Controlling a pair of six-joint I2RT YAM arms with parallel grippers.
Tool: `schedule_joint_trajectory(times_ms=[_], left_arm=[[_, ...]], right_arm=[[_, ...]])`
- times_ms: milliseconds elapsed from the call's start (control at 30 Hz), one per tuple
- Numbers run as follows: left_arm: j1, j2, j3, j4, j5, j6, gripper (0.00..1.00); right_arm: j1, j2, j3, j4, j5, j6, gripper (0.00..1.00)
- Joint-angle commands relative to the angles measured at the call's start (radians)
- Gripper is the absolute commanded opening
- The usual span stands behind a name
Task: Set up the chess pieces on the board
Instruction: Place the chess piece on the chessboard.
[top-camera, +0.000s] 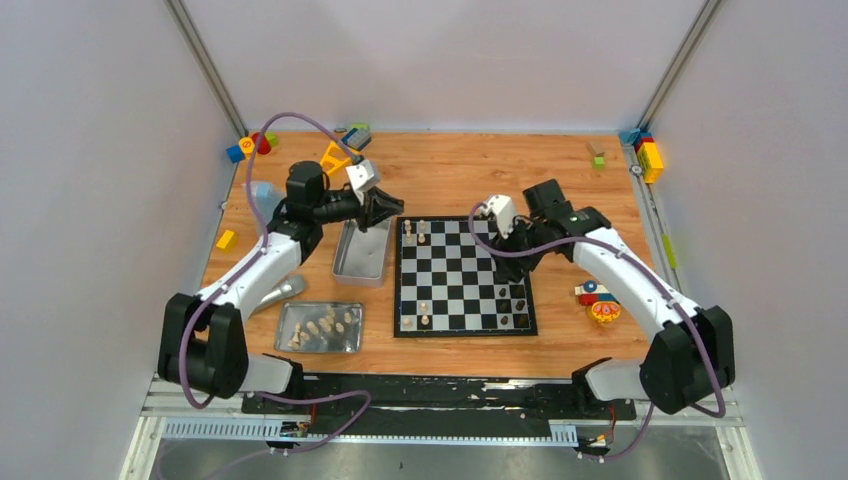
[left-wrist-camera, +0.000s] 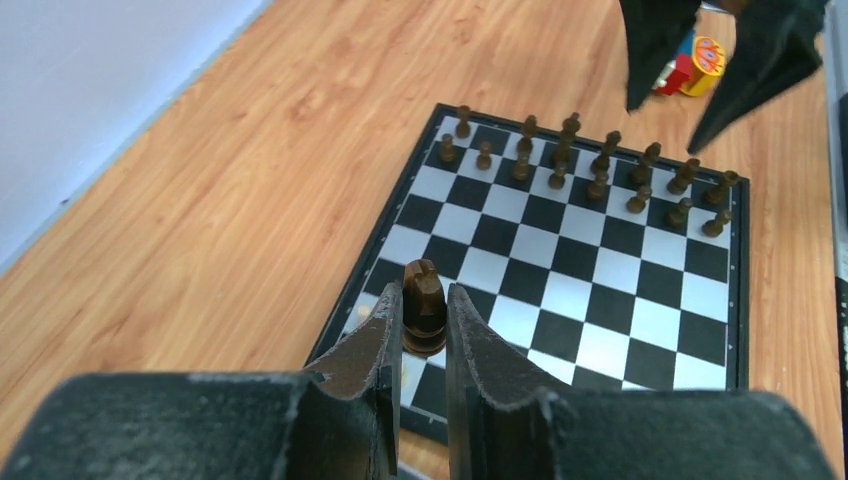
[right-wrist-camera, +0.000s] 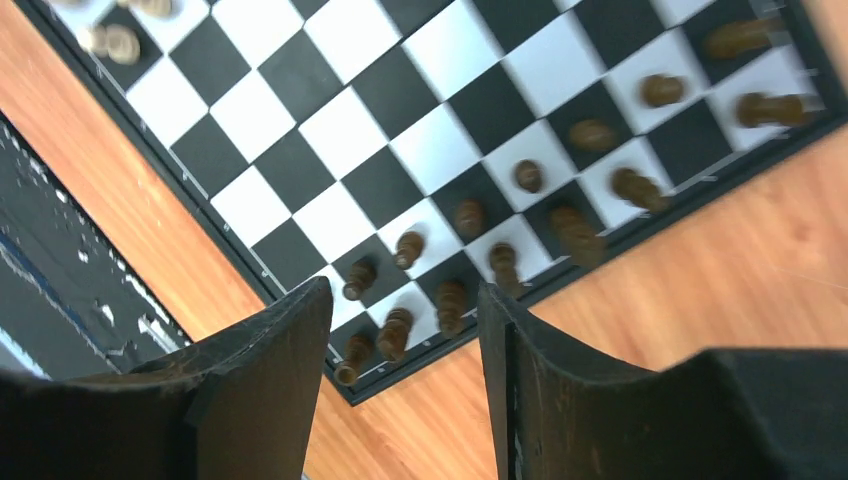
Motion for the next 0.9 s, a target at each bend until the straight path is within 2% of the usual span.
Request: schedule_joint_trajectory(times_ms=[0,267,467,633,867], left_arm=[[-0.094,0.081,0.103,0.045,-0.004,0.053,0.0],[-0.268,0.332,0.274,0.119,0.003,0.033,0.0],[-0.351,0.558,0.407,0.308,0.057,-0.097,0.02],[-0.388,0.745,0.553,0.389,0.117,-0.237,0.01],[-0.417,0.913,0.725,0.352,0.144,-0.248,0.0]], right_arm=[[-0.111,-0.081,0.073,0.038,-0.114,0.003,0.57],[-0.357,-0.168,0.055,0.09,-0.223,0.037,0.57],[-0.482,-0.21,-0.013,0.125,-0.274,0.045,0.57],[-0.553,-0.229,-0.08,0.169,-0.299,0.05,0.56],[-0.599,-0.225,-0.132,0.213,-0.319,0.069,0.56]])
